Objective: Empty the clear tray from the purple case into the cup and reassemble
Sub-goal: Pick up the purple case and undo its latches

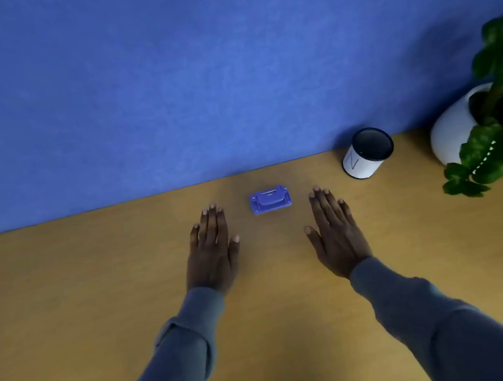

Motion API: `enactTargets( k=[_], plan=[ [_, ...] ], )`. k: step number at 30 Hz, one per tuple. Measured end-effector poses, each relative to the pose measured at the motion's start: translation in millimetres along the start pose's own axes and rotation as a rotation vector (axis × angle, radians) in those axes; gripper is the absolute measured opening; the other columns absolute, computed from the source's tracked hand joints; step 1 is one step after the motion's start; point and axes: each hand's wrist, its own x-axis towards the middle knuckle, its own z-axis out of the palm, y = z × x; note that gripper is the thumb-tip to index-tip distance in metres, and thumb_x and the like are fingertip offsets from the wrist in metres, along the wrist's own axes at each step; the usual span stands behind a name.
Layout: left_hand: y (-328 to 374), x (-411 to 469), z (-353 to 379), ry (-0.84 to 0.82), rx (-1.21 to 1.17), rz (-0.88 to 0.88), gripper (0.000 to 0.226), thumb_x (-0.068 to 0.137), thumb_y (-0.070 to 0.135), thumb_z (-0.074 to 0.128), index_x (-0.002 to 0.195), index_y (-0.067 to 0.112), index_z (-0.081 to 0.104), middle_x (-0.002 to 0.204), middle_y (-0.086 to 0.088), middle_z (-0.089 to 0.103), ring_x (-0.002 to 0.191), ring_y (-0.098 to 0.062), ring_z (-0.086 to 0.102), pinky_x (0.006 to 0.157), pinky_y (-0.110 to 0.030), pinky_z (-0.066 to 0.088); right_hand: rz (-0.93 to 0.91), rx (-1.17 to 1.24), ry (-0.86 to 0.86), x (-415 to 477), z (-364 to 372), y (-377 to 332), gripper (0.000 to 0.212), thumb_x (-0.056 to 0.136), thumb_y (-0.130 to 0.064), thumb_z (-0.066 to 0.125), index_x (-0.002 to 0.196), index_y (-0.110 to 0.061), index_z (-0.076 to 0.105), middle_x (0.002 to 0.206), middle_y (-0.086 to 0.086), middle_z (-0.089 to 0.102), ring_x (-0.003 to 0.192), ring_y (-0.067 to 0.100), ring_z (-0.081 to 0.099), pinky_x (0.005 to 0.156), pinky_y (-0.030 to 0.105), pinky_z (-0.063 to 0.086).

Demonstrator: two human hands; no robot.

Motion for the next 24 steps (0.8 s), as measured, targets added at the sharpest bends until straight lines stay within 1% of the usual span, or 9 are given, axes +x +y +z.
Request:
enactTargets(
  k=[5,12,16,18,24],
  plan=[
    [1,-6,19,-0.084,-0.027,-0.072,0.069,0.101,0.043,0.022,0.155,0.001,0.031,0.165,-0.018,0.029,0.153,-0.034,0.028,0.123,-0.051,0.025,0.047,-0.036,-0.075,-8,15,4,0.067,0.105,-0.043,0.024,0.161,-0.007,0.016,0.170,0.012,0.014,0.157,0.026,0.009,0.127,0.050,0.016],
    [5,-17,42,-0.149,-0.034,-0.097,0.069,0.101,0.041,0.018,0.156,0.001,0.031,0.165,-0.016,0.030,0.153,-0.033,0.027,0.124,-0.047,0.024,0.059,-0.047,-0.150,-12,30,9,0.067,0.105,-0.045,0.022,0.160,-0.007,0.019,0.170,0.013,0.017,0.157,0.028,0.014,0.127,0.050,0.017],
    [7,-21,50,-0.165,-0.032,-0.100,0.067,0.101,0.040,0.022,0.155,0.001,0.032,0.165,-0.017,0.031,0.152,-0.033,0.029,0.124,-0.048,0.025,0.071,-0.033,-0.167,-12,36,12,0.068,0.105,-0.047,0.022,0.161,-0.009,0.016,0.170,0.012,0.014,0.157,0.027,0.011,0.127,0.048,0.013],
    [7,-22,53,-0.175,-0.012,-0.097,0.067,0.100,0.039,0.025,0.154,0.001,0.034,0.164,-0.017,0.032,0.152,-0.034,0.031,0.123,-0.049,0.026,0.074,-0.019,-0.166,-13,38,12,0.068,0.105,-0.047,0.023,0.161,-0.008,0.017,0.170,0.012,0.015,0.157,0.027,0.012,0.127,0.049,0.014],
    [7,-22,61,-0.197,0.017,-0.100,0.068,0.100,0.042,0.028,0.155,0.001,0.032,0.165,-0.016,0.031,0.153,-0.033,0.027,0.123,-0.051,0.024,0.059,-0.004,-0.182,-18,42,10,0.066,0.105,-0.044,0.026,0.159,-0.005,0.022,0.169,0.015,0.019,0.157,0.031,0.016,0.127,0.051,0.016]
  ],
)
